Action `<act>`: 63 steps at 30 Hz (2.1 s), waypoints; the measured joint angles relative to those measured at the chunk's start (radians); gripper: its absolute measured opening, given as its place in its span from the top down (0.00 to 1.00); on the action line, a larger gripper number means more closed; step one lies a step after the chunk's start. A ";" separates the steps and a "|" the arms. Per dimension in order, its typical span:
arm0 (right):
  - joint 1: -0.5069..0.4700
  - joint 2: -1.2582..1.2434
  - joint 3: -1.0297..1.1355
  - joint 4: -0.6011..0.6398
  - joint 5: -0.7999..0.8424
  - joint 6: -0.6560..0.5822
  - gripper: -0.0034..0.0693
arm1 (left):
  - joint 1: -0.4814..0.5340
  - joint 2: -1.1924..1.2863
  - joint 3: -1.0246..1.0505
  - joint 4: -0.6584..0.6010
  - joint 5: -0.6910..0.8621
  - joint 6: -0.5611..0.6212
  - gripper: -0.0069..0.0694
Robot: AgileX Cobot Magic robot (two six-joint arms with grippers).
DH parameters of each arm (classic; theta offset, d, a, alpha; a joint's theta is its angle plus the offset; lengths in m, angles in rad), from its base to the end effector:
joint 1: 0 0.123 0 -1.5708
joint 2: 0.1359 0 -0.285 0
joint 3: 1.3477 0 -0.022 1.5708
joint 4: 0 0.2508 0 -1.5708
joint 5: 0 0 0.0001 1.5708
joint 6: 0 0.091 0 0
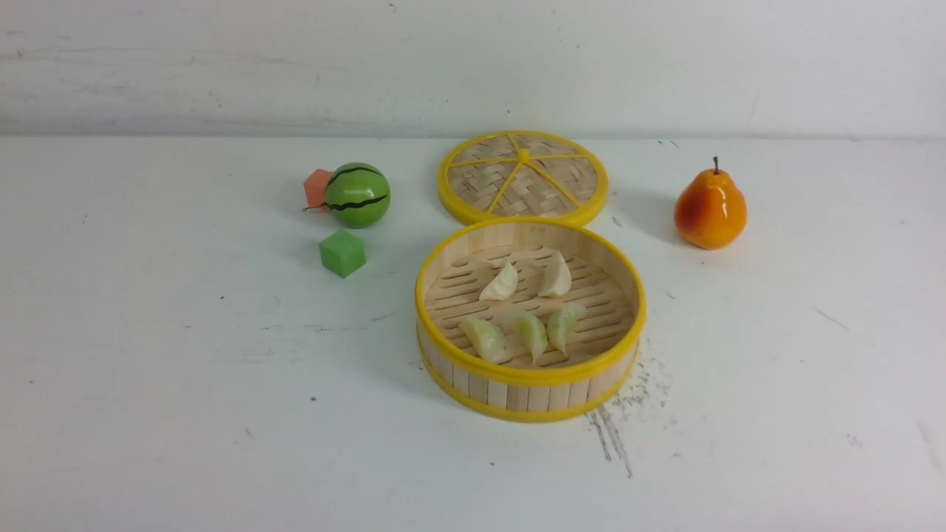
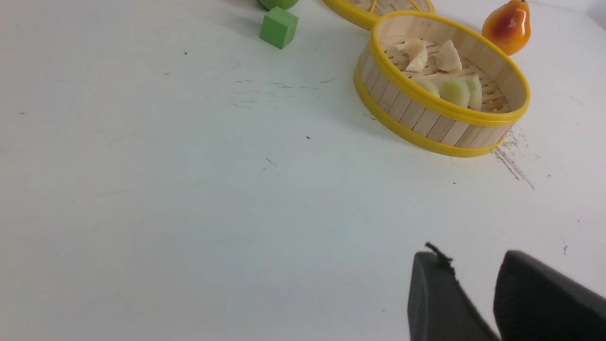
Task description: Put the dumplings into the steamer on the white table.
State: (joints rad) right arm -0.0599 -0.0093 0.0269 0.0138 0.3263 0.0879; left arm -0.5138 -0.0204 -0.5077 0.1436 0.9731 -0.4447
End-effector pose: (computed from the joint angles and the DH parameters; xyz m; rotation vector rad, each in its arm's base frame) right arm 0.0539 -0.0028 0.1752 0.1437 1.8219 0.0330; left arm -0.0001 0.0124 0.2872 0.0659 1.9490 -0.4724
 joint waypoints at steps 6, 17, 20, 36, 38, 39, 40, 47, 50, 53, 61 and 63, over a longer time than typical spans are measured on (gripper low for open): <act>0.000 0.000 -0.006 0.001 0.043 0.000 0.98 | 0.000 0.000 0.000 0.000 0.000 0.000 0.65; 0.000 0.000 -0.008 0.004 0.051 0.000 0.98 | 0.000 0.000 0.000 0.000 0.000 0.000 0.64; 0.000 0.000 -0.008 0.004 0.051 0.000 0.97 | 0.000 0.000 0.000 0.000 0.000 0.000 0.64; 0.000 0.000 -0.008 0.004 0.052 0.000 0.96 | 0.000 0.000 0.000 0.000 0.000 0.000 0.64; 0.000 0.000 -0.008 0.004 0.052 0.000 0.95 | 0.000 0.000 0.000 0.000 0.000 0.000 0.64; 0.000 0.000 -0.008 0.004 0.052 0.000 0.95 | 0.000 0.000 0.000 0.000 0.000 0.000 0.64; 0.000 0.000 -0.008 0.004 0.052 0.000 0.95 | 0.000 0.000 0.000 0.001 0.000 0.000 0.64; 0.000 0.000 -0.008 0.004 0.052 0.000 0.94 | 0.000 0.000 0.047 0.041 -0.121 0.000 0.69; 0.000 0.000 -0.008 0.004 0.052 0.000 0.94 | 0.027 0.000 0.117 0.036 -0.299 0.029 0.88; 0.000 0.000 -0.008 0.004 0.052 0.000 0.94 | 0.093 0.000 0.182 -0.015 -0.426 0.116 0.93; 0.000 0.000 -0.008 0.004 0.052 0.000 0.92 | 0.392 0.000 0.366 -0.187 -0.692 0.369 0.93; 0.000 0.000 -0.008 0.004 0.052 0.000 0.91 | 0.468 0.000 0.407 -0.196 -0.707 0.376 0.93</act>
State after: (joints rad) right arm -0.0599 -0.0093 0.0185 0.0175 0.3782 0.0882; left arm -0.0455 -0.0204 -0.1005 -0.0528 0.2665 -0.0684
